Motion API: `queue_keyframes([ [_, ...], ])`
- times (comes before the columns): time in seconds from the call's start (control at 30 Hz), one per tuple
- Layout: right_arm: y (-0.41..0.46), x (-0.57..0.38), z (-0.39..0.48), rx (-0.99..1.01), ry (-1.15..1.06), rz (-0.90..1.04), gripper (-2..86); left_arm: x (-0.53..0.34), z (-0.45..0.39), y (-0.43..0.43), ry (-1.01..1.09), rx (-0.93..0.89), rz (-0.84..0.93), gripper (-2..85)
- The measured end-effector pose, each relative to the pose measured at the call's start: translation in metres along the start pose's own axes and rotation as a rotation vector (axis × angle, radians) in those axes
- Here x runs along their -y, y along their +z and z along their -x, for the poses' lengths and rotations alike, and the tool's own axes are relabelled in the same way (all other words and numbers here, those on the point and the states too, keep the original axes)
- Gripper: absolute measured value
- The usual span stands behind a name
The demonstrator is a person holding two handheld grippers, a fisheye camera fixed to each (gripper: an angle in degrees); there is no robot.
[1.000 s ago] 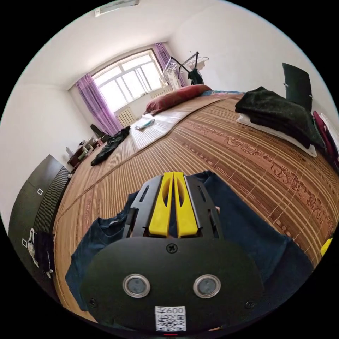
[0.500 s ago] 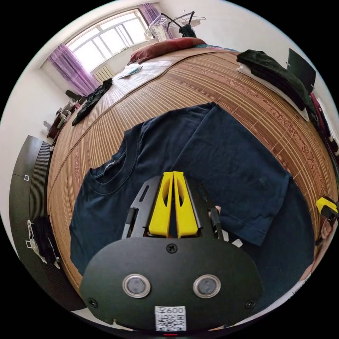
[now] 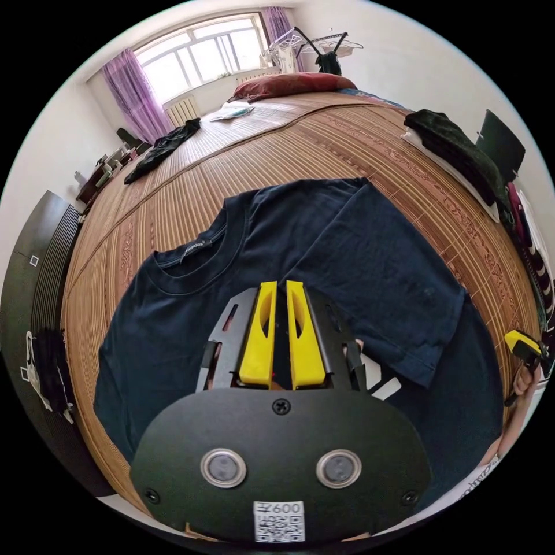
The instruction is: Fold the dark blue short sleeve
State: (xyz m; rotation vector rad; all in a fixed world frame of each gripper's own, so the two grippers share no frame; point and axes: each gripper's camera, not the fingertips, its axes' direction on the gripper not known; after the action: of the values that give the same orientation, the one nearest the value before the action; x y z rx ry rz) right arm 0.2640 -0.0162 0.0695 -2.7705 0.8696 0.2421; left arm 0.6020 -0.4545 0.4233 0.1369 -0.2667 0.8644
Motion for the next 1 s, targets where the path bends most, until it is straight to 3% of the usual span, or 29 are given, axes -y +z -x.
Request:
queue_keyframes([
  [0.2,-0.002,0.000,0.001,0.006,0.002,-0.003,-0.8,-0.009,-0.037,-0.010,0.164,0.159,-0.031,1.5],
  [0.4,-0.003,0.001,0.003,0.011,0.000,-0.005,-0.8,-0.017,-0.037,-0.050,0.071,0.132,-0.132,1.7],
  [0.63,-0.005,0.003,0.006,0.010,-0.003,-0.001,-0.8,-0.006,-0.033,-0.041,0.028,0.231,-0.051,1.8],
  [1.0,-0.007,0.008,0.010,0.014,-0.005,0.001,-0.8,0.018,-0.039,-0.013,0.087,0.170,0.041,0.3],
])
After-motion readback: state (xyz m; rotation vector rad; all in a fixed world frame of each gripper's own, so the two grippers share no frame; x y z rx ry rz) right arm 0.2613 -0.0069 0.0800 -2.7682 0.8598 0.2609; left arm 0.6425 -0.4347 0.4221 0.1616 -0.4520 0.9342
